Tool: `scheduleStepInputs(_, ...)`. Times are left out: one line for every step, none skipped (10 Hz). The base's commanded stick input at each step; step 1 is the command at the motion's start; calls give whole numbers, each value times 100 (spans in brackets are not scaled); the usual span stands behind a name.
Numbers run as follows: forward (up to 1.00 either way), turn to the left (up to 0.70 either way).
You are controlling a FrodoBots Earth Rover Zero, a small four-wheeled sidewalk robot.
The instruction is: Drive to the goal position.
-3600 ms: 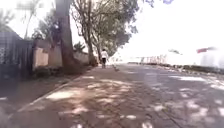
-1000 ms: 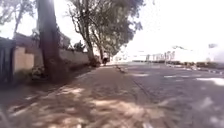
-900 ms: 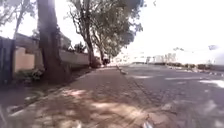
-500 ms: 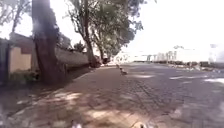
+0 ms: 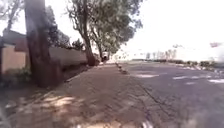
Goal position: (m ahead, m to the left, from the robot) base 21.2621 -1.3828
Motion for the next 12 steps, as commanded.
scheduleStepInputs(70, 0)
scheduleStepInputs(70, 0)
scheduleStepInputs(70, 0)
scheduleStepInputs(70, 0)
scheduleStepInputs(70, 0)
scheduleStepInputs(70, 0)
scheduleStepInputs(70, 0)
scheduleStepInputs(70, 0)
scheduleStepInputs(70, 0)
scheduleStepInputs(70, 0)
scheduleStepInputs(70, 0)
scheduleStepInputs(70, 0)
